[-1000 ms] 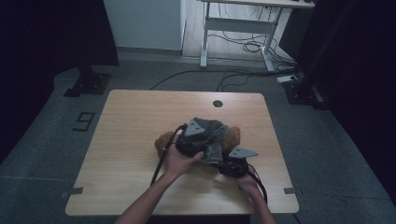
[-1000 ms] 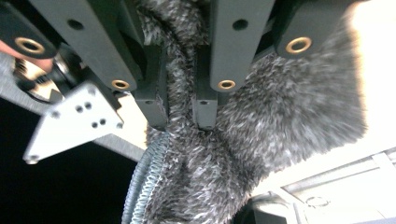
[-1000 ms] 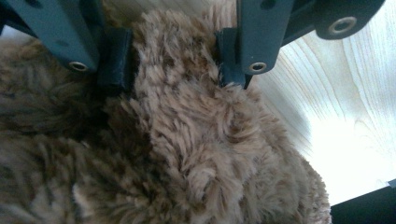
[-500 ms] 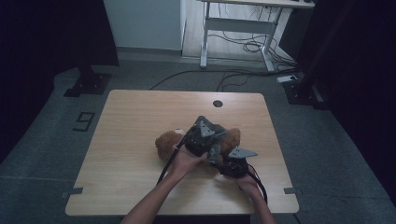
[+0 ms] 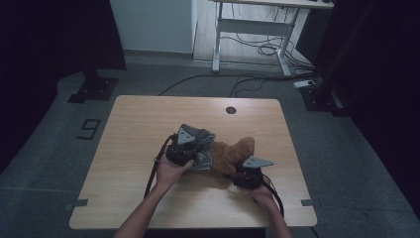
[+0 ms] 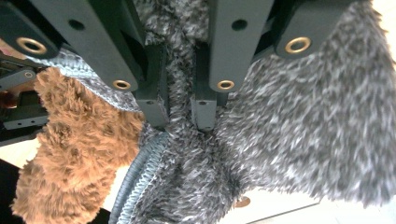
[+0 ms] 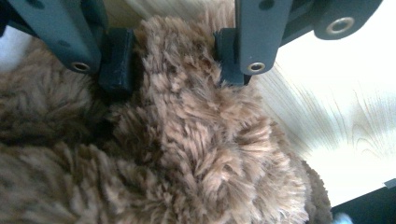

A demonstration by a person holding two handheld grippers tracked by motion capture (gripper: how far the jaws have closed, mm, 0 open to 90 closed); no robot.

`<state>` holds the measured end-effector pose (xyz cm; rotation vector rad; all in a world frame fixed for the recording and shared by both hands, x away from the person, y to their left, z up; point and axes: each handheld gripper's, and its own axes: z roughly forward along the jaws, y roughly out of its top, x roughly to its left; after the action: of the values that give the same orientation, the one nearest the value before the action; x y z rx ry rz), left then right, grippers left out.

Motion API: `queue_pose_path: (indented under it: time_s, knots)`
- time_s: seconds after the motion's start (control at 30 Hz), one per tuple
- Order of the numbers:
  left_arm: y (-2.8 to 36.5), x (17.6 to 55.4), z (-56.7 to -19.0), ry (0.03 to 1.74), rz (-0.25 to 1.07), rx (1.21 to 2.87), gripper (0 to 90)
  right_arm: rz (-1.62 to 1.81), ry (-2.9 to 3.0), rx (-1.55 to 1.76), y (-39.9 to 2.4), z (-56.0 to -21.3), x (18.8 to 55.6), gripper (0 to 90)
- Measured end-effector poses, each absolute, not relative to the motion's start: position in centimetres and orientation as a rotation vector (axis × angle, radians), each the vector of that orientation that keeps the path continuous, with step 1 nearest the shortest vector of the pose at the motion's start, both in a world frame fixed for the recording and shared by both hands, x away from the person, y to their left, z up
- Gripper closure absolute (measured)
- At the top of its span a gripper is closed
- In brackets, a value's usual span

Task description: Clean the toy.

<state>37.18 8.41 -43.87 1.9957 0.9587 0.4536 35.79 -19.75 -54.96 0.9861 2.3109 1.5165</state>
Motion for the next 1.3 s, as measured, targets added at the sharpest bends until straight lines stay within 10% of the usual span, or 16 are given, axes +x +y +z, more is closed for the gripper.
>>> queue_pose_path:
  time_s: [0.3,0.73,1.3]
  knots:
    - [7.8,36.9,-42.1,0.926,0.424,1.954,78.6,1.528,2.315,1.01,-19.9,-55.0,36.0,58.8]
    - [-3.2,38.6,-44.4,0.816,0.343,2.147,78.6,1.515,2.314,1.024,-20.0,-55.0,36.0,58.8]
    - [6.7,38.1,-44.2,0.947,0.355,2.03,78.8,1.515,2.32,1.021,-20.0,-55.0,36.0,59.0]
